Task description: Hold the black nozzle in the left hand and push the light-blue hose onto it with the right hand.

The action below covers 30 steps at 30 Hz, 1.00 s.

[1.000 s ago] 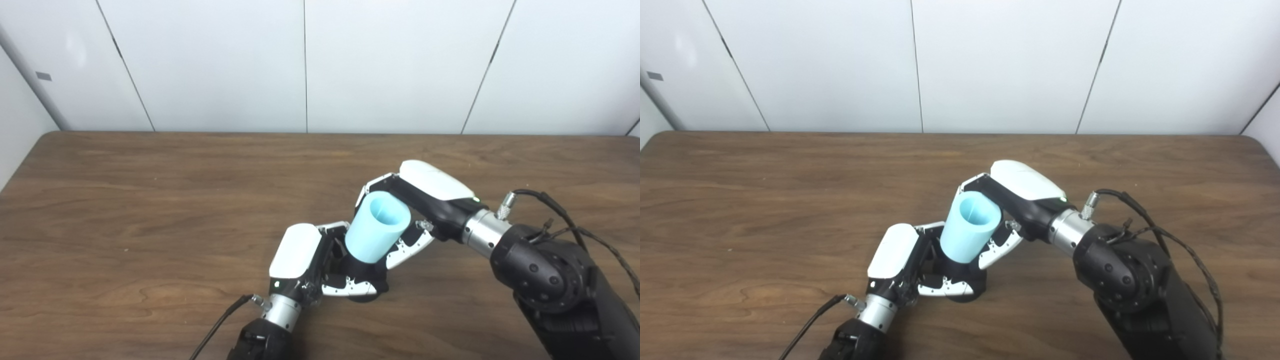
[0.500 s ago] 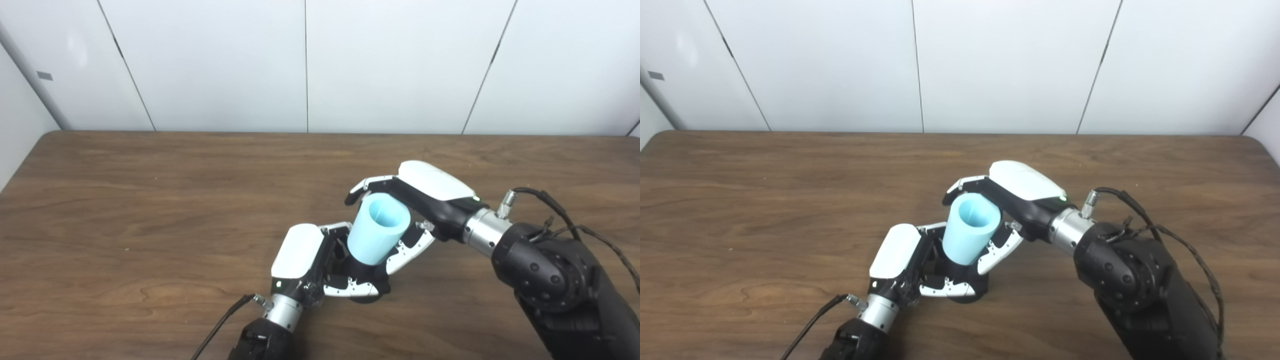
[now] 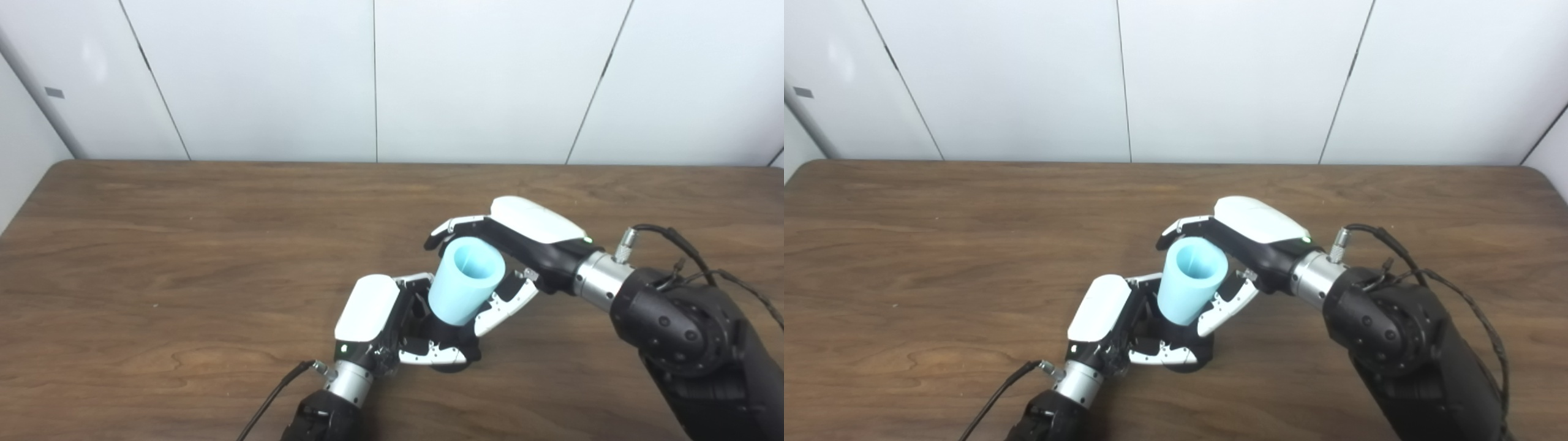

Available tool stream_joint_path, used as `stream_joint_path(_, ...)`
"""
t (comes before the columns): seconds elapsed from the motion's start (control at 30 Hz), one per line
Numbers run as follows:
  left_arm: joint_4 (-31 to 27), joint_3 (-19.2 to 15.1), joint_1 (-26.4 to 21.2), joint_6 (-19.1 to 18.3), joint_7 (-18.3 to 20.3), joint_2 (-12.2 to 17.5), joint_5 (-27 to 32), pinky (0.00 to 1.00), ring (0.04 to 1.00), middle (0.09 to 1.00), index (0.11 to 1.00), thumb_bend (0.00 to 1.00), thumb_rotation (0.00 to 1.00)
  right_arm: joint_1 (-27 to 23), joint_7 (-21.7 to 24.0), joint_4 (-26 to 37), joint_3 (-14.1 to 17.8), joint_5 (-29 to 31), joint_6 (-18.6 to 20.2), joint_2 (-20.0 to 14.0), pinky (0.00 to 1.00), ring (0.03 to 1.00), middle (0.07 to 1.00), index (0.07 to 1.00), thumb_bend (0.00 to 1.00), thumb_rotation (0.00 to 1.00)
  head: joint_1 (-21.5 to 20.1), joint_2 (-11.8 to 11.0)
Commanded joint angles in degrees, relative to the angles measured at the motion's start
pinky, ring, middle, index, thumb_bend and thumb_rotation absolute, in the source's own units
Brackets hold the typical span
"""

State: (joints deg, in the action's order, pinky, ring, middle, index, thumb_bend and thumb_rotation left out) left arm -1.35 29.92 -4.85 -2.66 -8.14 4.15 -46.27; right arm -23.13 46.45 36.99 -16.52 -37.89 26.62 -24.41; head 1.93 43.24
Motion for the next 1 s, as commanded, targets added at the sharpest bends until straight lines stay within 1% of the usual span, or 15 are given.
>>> stream_joint_path(0.0,4.4,2.5,4.5,-2.7,6.5,0.9,0.3,0.33,0.429,0.470,0.537,0.47,0.00,-2.1,0.4,2.4,2.5,0.7,0.3,0.1,0.61,0.692,0.756,0.789,1.00,0.31,0.0,0.1)
stream_joint_path(0.07,4.4,2.6,4.5,-2.9,6.4,0.9,0.2,0.33,0.429,0.471,0.535,0.47,0.00,-2.4,1.3,2.8,3.8,0.9,0.3,0.4,0.62,0.715,0.773,0.804,1.00,0.32,0.1,0.1)
stream_joint_path(0.1,4.3,2.6,4.6,-2.9,6.4,0.9,0.1,0.31,0.413,0.464,0.528,0.47,0.00,-2.5,1.6,3.0,4.3,1.1,0.3,0.4,0.62,0.723,0.778,0.811,1.00,0.32,0.1,0.1)
stream_joint_path(0.17,4.3,2.6,4.6,-2.9,6.5,1.0,0.2,0.30,0.400,0.459,0.523,0.47,0.00,-2.9,2.2,3.4,4.8,1.3,0.2,0.1,0.64,0.732,0.784,0.819,1.00,0.32,0.0,0.2)
stream_joint_path(0.27,4.3,2.6,4.6,-3.1,6.7,1.1,0.3,0.31,0.412,0.471,0.533,0.47,0.00,-4.2,3.7,4.7,5.5,1.5,0.2,-0.6,0.64,0.738,0.793,0.831,1.00,0.32,0.1,0.2)
stream_joint_path(0.47,3.9,2.7,4.5,-3.8,7.7,1.1,0.4,0.32,0.417,0.472,0.539,0.47,0.00,-5.7,4.6,5.4,7.8,4.0,0.2,-0.8,0.71,0.788,0.835,0.869,1.00,0.33,0.2,0.2)
stream_joint_path(0.53,3.8,2.8,4.5,-3.8,7.8,1.2,0.2,0.32,0.418,0.472,0.540,0.47,0.00,-6.2,5.6,5.7,9.0,3.9,0.3,-0.6,0.74,0.816,0.860,0.891,1.00,0.32,0.4,0.3)
stream_joint_path(0.67,3.8,2.8,4.5,-3.6,7.6,1.3,0.2,0.33,0.418,0.470,0.538,0.47,0.00,-7.7,8.6,6.6,10.8,3.1,0.3,-1.6,0.75,0.822,0.864,0.906,1.00,0.33,0.4,0.3)
stream_joint_path(0.73,3.9,2.8,4.5,-3.7,7.5,1.3,-0.1,0.32,0.417,0.471,0.538,0.47,0.00,-8.2,9.5,6.9,11.7,4.7,0.3,-3.1,0.76,0.833,0.871,0.897,1.00,0.33,0.4,0.3)
stream_joint_path(0.83,3.7,2.8,4.5,-3.9,7.8,1.4,-0.2,0.30,0.398,0.461,0.526,0.47,0.00,-9.0,10.9,7.1,11.9,9.1,0.0,-7.4,0.76,0.854,0.883,0.895,1.00,0.32,0.4,0.4)
stream_joint_path(0.9,3.6,2.7,4.6,-4.0,7.9,1.5,-0.2,0.30,0.398,0.461,0.524,0.47,0.00,-9.0,11.7,7.5,12.1,11.2,0.1,-9.6,0.78,0.884,0.906,0.895,1.00,0.33,0.4,0.5)
stream_joint_path(0.97,3.5,2.6,4.6,-4.0,7.8,1.4,-0.1,0.30,0.396,0.462,0.523,0.47,0.00,-8.0,11.4,8.7,12.8,13.0,0.2,-11.2,0.81,0.912,0.922,0.894,0.99,0.37,0.4,0.5)
